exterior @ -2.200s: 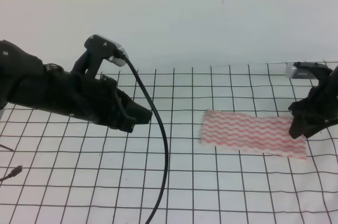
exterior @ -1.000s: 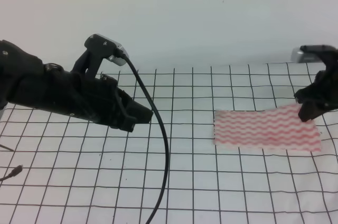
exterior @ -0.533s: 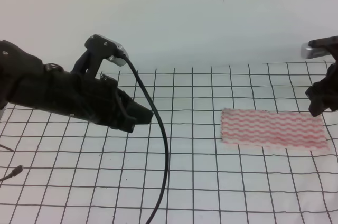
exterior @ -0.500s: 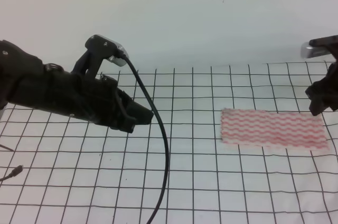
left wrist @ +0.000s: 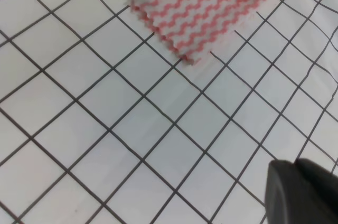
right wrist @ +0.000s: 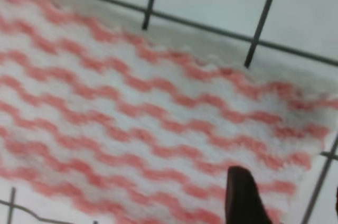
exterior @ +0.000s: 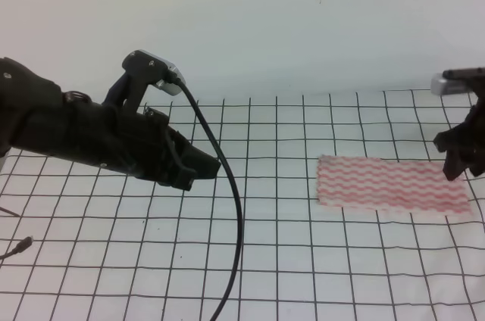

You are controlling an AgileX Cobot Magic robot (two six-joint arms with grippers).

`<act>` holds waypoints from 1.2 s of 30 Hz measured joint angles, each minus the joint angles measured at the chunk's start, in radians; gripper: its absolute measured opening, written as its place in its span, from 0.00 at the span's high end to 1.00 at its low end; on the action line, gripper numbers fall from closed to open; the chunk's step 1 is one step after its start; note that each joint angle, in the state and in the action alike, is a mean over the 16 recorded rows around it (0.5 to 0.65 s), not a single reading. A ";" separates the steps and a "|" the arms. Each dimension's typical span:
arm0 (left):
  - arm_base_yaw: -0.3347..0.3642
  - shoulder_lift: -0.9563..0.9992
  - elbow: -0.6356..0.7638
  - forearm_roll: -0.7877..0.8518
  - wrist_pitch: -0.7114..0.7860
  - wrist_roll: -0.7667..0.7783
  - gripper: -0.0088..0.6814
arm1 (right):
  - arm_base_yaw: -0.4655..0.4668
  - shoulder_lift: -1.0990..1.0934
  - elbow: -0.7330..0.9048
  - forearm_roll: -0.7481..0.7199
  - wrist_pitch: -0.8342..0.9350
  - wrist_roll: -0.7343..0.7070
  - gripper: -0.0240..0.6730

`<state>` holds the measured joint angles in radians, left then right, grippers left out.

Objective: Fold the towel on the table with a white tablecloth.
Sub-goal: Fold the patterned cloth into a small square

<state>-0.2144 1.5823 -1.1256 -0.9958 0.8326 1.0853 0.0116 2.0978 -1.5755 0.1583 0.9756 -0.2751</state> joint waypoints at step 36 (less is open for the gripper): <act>0.000 0.000 0.000 0.000 0.001 0.007 0.99 | 0.000 0.041 0.000 -0.015 0.011 0.018 0.43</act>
<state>-0.2144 1.5823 -1.1256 -0.9958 0.8336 1.0922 0.0116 2.1383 -1.5753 0.1438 0.9867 -0.2568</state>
